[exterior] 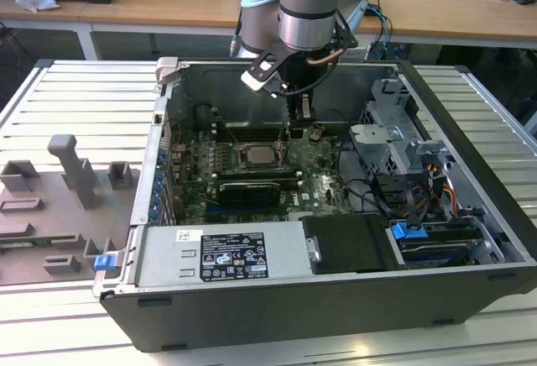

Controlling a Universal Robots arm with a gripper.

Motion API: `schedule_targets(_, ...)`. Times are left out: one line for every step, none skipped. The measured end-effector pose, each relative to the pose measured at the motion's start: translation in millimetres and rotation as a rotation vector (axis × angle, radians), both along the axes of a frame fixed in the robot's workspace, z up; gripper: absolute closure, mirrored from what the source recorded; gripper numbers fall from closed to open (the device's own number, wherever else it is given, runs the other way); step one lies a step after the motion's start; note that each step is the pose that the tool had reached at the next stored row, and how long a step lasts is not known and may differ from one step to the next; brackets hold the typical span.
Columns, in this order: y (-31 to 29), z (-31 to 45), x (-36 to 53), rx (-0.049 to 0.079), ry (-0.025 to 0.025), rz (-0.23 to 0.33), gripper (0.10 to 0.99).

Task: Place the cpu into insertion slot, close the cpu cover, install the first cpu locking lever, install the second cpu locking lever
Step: 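Close the cpu cover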

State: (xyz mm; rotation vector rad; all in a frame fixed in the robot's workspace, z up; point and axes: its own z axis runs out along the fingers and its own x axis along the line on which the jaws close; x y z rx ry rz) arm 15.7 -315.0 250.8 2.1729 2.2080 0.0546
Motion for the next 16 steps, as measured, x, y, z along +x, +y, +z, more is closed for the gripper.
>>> schedule_targets(0.0, 0.0, -0.2, 0.0, 0.0, 0.0, 0.98)
schedule_targets(0.0, 0.0, -0.8, 0.0, 0.0, 0.0, 0.98)
schedule_targets(0.0, 0.0, -1.3, 0.0, 0.0, 0.0, 0.98)
schedule_targets(0.0, 0.0, -1.6, 0.0, 0.0, 0.0, 0.98)
schedule_targets(0.0, 0.0, -2.1, 0.0, 0.0, 0.0, 0.98)
schedule_targets(0.0, 0.0, -2.4, 0.0, 0.0, 0.0, 0.98)
schedule_targets(0.0, 0.0, -3.6, 0.0, 0.0, 0.0, 0.98)
schedule_targets(0.0, 0.0, -4.3, 0.0, 0.0, 0.0, 0.98)
schedule_targets(0.0, 0.0, -5.2, 0.0, 0.0, 0.0, 0.98)
schedule_targets(0.0, 0.0, -5.6, 0.0, 0.0, 0.0, 0.98)
schedule_targets(0.0, 0.0, -6.0, 0.0, 0.0, 0.0, 0.98)
schedule_targets(0.0, 0.0, -6.6, 0.0, 0.0, 0.0, 0.98)
schedule_targets(0.0, 0.0, -7.0, 0.0, 0.0, 0.0, 0.98)
schedule_targets(0.0, 0.0, -7.5, 0.0, 0.0, 0.0, 0.98)
schedule_targets(0.0, 0.0, -8.2, 0.0, 0.0, 0.0, 0.98)
schedule_targets(0.0, 0.0, -8.7, 0.0, 0.0, 0.0, 0.98)
